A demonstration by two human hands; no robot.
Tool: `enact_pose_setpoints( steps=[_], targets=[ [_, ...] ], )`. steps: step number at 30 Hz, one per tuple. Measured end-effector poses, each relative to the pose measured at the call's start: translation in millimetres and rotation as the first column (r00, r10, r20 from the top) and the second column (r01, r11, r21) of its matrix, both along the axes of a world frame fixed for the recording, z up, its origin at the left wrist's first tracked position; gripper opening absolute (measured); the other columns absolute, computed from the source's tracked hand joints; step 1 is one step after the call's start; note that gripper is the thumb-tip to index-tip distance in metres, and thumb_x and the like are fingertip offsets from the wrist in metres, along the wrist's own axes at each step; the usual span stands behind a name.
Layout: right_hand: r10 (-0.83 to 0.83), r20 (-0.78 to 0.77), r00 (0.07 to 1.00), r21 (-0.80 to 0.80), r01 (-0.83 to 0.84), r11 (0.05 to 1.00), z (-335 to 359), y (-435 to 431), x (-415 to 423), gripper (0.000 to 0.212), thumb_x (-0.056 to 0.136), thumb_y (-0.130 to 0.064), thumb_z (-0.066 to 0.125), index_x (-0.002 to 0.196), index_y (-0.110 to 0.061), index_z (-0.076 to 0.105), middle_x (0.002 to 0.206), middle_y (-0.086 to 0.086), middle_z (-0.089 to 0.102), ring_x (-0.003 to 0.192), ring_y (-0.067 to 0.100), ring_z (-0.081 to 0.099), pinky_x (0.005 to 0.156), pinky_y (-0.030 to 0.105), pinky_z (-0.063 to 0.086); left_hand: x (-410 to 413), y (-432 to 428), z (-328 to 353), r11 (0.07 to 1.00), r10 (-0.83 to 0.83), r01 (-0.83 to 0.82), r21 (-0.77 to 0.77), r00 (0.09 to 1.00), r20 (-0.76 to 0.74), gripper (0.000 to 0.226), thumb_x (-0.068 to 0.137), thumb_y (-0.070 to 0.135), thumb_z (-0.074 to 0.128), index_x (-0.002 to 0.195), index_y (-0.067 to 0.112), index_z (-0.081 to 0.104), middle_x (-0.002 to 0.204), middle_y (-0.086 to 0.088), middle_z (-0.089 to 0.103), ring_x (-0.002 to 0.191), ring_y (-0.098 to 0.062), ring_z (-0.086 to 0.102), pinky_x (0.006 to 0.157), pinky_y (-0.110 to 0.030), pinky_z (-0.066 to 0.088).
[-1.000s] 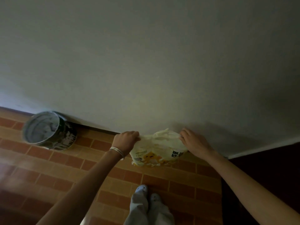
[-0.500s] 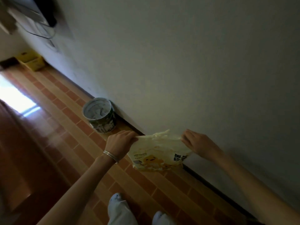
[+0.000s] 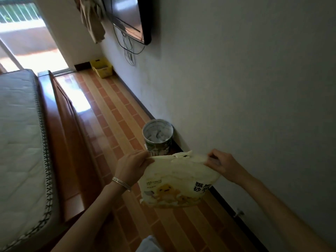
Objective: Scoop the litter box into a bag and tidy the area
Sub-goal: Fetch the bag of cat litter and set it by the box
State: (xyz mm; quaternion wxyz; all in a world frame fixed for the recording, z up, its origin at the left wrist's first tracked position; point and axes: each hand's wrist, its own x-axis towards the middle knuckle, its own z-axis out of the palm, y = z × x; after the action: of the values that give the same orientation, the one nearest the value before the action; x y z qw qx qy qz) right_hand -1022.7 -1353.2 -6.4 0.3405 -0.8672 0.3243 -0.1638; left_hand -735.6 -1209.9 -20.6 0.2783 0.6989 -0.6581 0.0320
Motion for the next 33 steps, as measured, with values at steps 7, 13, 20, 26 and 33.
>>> enact_pose_setpoints(
  steps=[7,13,20,26,33],
  targets=[
    [0.044,0.089,0.995,0.034,-0.047,0.998,7,-10,115,0.023,0.070,-0.039,0.074,0.070,-0.039,0.051,0.063,-0.015,0.051,0.066,-0.005,0.051,0.059,0.007,0.036,110,1,19,0.995,0.101,-0.101,0.007,0.994,-0.032,0.035,0.080,0.048,0.044,0.071,0.021,0.063,0.063,0.007,0.058,0.056,-0.016,0.056,0.044,-0.027,0.041],
    [-0.033,0.245,0.969,0.210,-0.020,0.978,0,-35,201,0.012,0.074,-0.013,0.074,0.069,-0.017,0.064,0.072,-0.013,0.059,0.068,0.002,0.054,0.061,0.013,0.042,181,4,23,0.979,0.204,-0.206,-0.001,0.970,-0.129,0.036,0.077,0.052,0.047,0.069,0.021,0.063,0.065,0.007,0.060,0.059,-0.015,0.057,0.049,-0.024,0.037],
    [-0.097,0.239,0.966,0.370,0.002,0.929,-6,-91,301,0.009,0.071,-0.016,0.077,0.069,-0.019,0.069,0.071,-0.006,0.067,0.073,0.010,0.064,0.063,0.019,0.048,252,-25,9,0.943,0.332,-0.326,0.065,0.937,-0.108,0.038,0.076,0.056,0.044,0.067,0.022,0.059,0.061,0.010,0.050,0.056,-0.015,0.051,0.047,-0.024,0.032],
    [0.002,0.193,0.981,0.359,-0.072,0.931,10,-168,388,0.013,0.069,-0.020,0.079,0.080,-0.015,0.073,0.079,-0.002,0.070,0.071,-0.002,0.062,0.062,0.010,0.047,316,-81,10,0.899,0.437,-0.425,0.107,0.890,-0.132,0.042,0.074,0.057,0.045,0.069,0.020,0.063,0.064,0.009,0.058,0.058,-0.015,0.055,0.046,-0.020,0.030],
    [0.095,0.140,0.986,0.327,-0.137,0.935,28,-243,477,0.009,0.070,-0.022,0.079,0.077,-0.022,0.074,0.074,-0.009,0.071,0.073,0.002,0.065,0.065,0.013,0.049,383,-144,21,0.844,0.536,-0.518,0.138,0.827,-0.172,0.029,0.074,0.044,0.057,0.070,0.017,0.066,0.060,0.012,0.053,0.057,-0.013,0.053,0.047,-0.019,0.029]
  ],
)
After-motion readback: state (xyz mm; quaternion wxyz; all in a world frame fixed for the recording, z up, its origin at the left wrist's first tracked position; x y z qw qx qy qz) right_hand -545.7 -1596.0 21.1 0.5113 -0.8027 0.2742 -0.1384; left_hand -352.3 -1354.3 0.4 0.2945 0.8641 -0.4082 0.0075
